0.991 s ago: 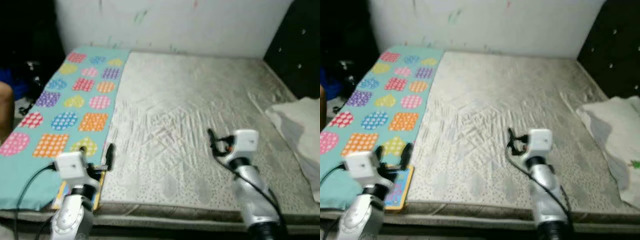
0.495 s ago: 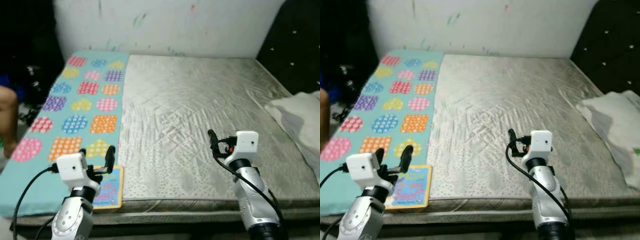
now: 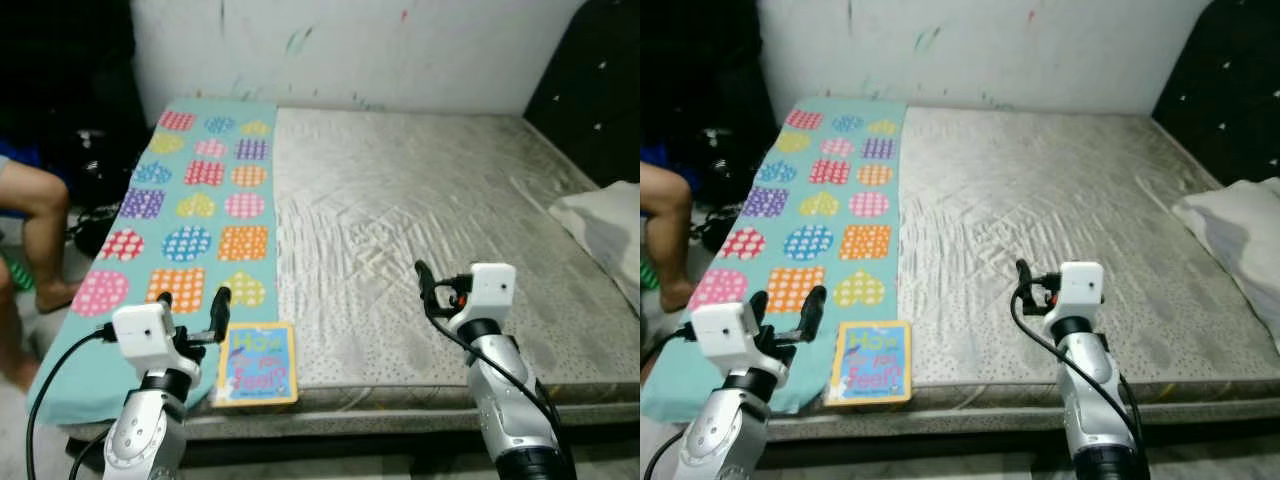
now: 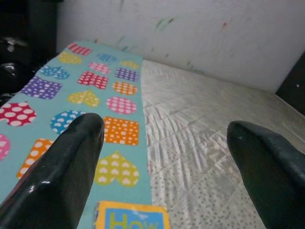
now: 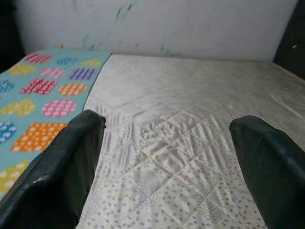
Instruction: Clean up the room
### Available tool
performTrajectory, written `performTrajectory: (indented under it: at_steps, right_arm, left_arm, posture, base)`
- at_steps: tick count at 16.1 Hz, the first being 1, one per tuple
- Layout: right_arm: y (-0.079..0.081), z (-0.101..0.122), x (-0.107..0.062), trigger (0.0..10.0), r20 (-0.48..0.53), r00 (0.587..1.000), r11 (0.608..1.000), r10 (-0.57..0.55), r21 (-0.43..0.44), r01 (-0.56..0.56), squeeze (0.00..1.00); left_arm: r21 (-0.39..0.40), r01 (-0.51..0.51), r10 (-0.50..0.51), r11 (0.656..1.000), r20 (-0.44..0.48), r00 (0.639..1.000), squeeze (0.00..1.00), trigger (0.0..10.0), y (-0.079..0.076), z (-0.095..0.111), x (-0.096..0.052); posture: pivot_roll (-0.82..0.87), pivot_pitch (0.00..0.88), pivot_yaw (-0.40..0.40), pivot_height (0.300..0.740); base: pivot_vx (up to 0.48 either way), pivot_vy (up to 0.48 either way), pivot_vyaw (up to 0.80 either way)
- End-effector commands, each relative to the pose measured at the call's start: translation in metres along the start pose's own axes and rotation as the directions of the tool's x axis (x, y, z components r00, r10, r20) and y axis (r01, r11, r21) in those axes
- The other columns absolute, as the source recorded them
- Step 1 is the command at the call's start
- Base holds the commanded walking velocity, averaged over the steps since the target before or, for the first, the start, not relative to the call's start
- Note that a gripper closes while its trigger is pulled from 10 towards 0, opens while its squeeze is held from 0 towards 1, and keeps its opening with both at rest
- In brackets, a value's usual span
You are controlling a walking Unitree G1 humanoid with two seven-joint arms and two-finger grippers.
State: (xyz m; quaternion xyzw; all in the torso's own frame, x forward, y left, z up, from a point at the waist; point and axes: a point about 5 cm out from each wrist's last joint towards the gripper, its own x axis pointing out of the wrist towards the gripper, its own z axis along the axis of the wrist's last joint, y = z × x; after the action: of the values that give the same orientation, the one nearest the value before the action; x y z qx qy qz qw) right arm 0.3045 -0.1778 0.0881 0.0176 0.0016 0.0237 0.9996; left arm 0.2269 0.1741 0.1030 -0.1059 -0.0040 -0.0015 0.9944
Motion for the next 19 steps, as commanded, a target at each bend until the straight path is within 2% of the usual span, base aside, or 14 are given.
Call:
performTrajectory:
  at_steps: [1,19]
  right_arm:
    - [0.0054,0.0054,0.0034,10.0,0.019,1.0,1.0,0.021,-0.002,-0.021,0.0]
    - [0.0083,0.0036,0.0039,10.0,0.004,1.0,0.999,0.03,0.012,-0.03,0.0]
  left_arm:
    - [0.02,-0.012,0.012,1.0,0.006,1.0,0.0,10.0,0.0046,0.0024,-0.0008]
    - [-0.001,0.01,-0.01,1.0,0.002,1.0,0.0,10.0,0.0038,0.0024,-0.0022]
  posture:
    - [0.02,0.027,-0.079,0.74]
    - [0.03,0.028,-0.081,0.74]
  base:
    - [0.0,0.0,0.0]
    - [0.0,0.0,0.0]
